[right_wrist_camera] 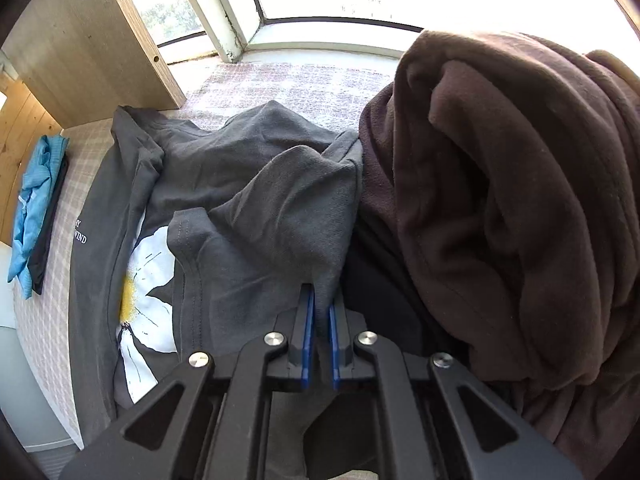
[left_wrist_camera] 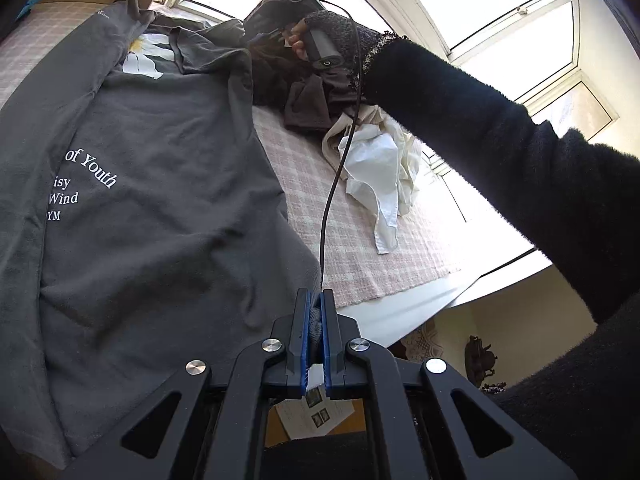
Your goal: Fold clothes
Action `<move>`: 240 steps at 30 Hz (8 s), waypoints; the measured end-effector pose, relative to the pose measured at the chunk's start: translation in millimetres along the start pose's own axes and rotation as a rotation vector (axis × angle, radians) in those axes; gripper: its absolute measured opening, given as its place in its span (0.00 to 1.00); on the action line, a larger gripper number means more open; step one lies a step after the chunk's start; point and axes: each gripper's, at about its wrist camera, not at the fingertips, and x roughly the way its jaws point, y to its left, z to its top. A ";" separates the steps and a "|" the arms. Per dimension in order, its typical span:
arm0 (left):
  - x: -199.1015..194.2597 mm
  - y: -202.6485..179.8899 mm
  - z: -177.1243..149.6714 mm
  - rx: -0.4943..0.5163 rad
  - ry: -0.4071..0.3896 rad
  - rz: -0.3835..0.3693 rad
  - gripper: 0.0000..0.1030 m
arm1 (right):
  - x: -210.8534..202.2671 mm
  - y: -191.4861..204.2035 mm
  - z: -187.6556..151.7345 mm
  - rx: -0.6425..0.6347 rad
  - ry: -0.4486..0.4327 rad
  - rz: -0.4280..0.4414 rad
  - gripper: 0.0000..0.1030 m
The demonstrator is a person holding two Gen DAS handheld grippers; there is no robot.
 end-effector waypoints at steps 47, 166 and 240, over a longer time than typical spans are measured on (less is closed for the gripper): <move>-82.5 126.5 -81.1 -0.414 -0.140 0.164 0.09 | 50.4 205.3 47.2 -0.273 0.030 -0.280 0.11; -86.4 128.2 -18.8 -0.004 0.100 0.440 0.27 | -77.1 194.3 -466.1 -0.461 -0.094 0.187 0.07; -71.4 164.9 13.7 -0.099 0.018 0.542 0.34 | 23.9 256.3 -147.5 -0.556 -0.022 0.075 0.53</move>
